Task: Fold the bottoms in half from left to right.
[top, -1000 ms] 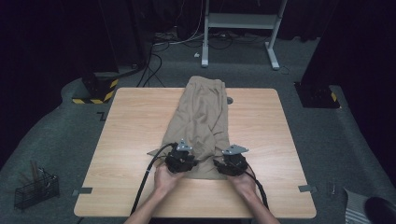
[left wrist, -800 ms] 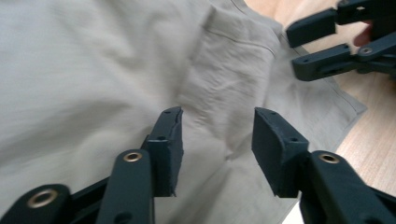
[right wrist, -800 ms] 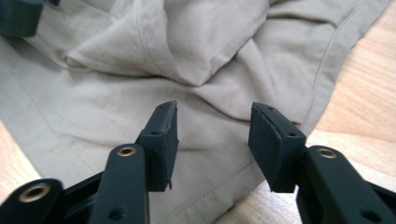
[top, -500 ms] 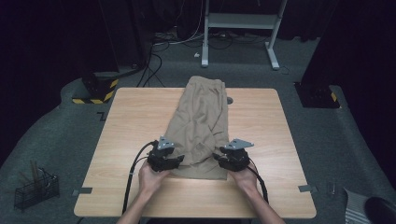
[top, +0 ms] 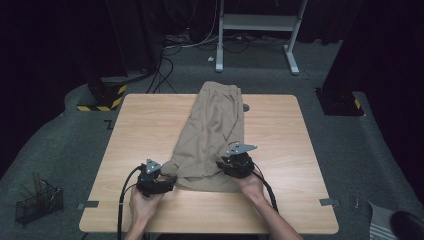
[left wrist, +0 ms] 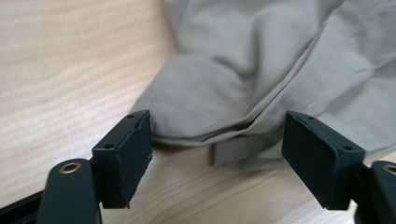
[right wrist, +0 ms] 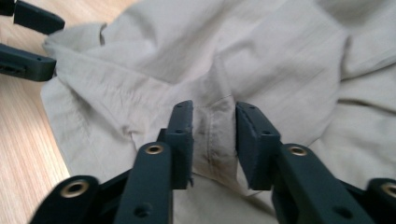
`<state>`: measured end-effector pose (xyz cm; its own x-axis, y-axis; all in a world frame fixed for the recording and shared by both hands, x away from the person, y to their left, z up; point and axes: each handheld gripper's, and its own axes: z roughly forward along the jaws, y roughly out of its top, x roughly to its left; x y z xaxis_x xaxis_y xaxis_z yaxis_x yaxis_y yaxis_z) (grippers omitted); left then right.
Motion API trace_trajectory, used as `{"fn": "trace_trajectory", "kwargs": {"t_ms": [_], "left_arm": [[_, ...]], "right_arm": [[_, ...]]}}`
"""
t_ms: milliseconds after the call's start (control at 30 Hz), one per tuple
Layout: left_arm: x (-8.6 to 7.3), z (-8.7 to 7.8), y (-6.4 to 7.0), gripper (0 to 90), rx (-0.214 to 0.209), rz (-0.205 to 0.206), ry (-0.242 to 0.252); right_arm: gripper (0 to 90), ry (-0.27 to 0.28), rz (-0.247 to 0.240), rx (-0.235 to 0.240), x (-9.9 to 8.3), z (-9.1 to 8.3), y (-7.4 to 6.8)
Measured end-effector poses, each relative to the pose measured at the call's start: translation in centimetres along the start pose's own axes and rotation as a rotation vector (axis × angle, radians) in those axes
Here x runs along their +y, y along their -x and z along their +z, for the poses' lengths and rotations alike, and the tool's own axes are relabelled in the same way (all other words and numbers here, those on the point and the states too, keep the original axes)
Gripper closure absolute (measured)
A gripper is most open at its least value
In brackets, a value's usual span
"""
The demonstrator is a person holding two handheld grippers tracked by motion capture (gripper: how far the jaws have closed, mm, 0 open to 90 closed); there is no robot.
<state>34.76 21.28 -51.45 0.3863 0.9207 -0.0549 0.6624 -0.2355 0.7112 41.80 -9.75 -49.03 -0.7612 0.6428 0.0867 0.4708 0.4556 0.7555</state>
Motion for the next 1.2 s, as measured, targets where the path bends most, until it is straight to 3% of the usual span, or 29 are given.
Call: {"fn": "trace_trajectory", "kwargs": {"t_ms": [100, 200, 433, 600, 733, 833, 1000, 1200], "left_arm": [[-0.3, 0.5, -0.2, 24.1, 0.024, -0.016, -0.010], [-0.3, 0.6, -0.1, 24.8, 0.056, 0.002, -0.013], [-0.2, 0.7, -0.1, 20.7, 0.070, -0.005, -0.027], [-0.5, 0.7, 0.0, 20.5, 0.079, -0.011, -0.012], [-0.6, 0.6, 0.0, 20.5, 0.081, -0.014, -0.015], [-0.5, 0.4, -0.1, 20.7, 0.079, -0.014, -0.022], [-0.5, 0.1, -0.6, 24.6, 0.062, -0.016, -0.026], [0.7, -0.9, -2.3, 29.9, 0.036, -0.064, 0.011]], "right_arm": [[81.2, -0.006, 0.000, 0.004, -0.2, -0.1, 0.2], [87.5, -0.003, -0.019, 0.009, -0.4, -0.5, 0.2], [88.3, 0.002, -0.055, 0.025, -2.0, -2.6, 0.0], [88.3, 0.021, -0.046, 0.013, -3.9, -4.7, 0.1], [88.3, -0.026, -0.075, -0.026, -6.0, -5.4, 0.2], [87.9, -0.035, -0.048, -0.016, -7.2, -5.5, 0.5], [75.3, -0.024, -0.041, -0.024, -7.3, -5.8, 0.4], [64.3, 0.043, -0.016, -0.026, -6.0, -6.8, 0.6]]}}
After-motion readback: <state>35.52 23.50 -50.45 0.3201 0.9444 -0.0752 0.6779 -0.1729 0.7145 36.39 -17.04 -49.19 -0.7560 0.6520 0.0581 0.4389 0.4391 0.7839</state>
